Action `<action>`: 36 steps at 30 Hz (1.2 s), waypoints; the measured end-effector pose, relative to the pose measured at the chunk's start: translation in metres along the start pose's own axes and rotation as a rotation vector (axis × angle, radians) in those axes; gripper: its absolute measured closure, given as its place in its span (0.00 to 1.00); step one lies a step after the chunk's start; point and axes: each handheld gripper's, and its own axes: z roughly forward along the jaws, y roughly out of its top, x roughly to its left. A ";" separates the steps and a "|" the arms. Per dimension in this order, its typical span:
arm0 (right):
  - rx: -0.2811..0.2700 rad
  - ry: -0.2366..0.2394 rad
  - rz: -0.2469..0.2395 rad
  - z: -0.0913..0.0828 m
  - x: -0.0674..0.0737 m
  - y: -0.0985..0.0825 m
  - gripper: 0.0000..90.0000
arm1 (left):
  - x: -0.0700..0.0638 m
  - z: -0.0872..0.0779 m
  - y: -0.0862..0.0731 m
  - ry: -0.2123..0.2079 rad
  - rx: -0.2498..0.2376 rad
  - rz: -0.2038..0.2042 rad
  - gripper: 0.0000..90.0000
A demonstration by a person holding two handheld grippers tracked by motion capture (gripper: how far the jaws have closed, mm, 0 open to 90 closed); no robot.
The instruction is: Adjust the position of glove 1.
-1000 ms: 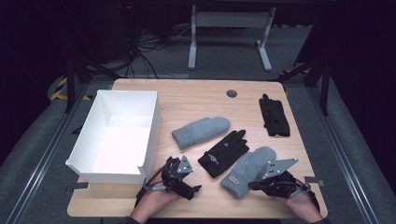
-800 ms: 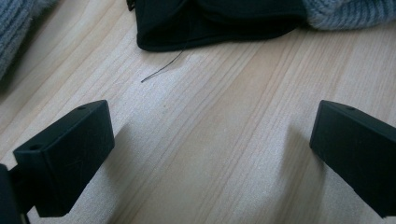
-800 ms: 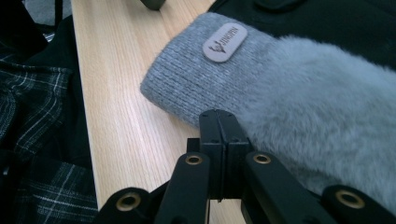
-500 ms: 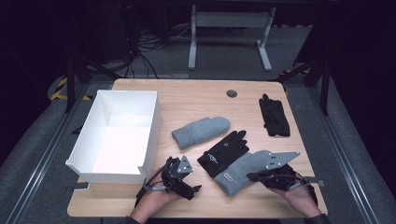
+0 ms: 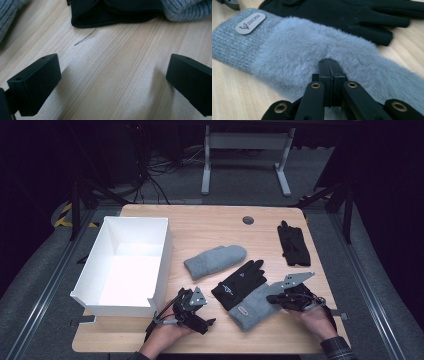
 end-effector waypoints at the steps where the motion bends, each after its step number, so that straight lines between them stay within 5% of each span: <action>1: 0.002 0.004 -0.004 0.002 0.003 0.001 1.00 | 0.000 0.000 0.000 -0.001 0.001 0.001 0.00; 13: 0.011 0.066 -0.077 0.016 0.035 0.015 1.00 | 0.000 -0.002 -0.002 -0.010 0.002 0.013 0.00; 19: -0.035 0.044 -0.055 0.003 0.030 0.012 1.00 | 0.000 -0.002 -0.002 -0.010 0.002 0.013 0.00; 30: -0.130 -0.124 0.086 -0.032 -0.008 -0.025 0.49 | -0.005 -0.007 0.005 -0.023 0.084 0.039 0.01; 36: -0.123 -0.227 0.186 -0.038 -0.039 -0.052 0.27 | -0.006 -0.013 0.012 -0.030 0.056 0.032 0.01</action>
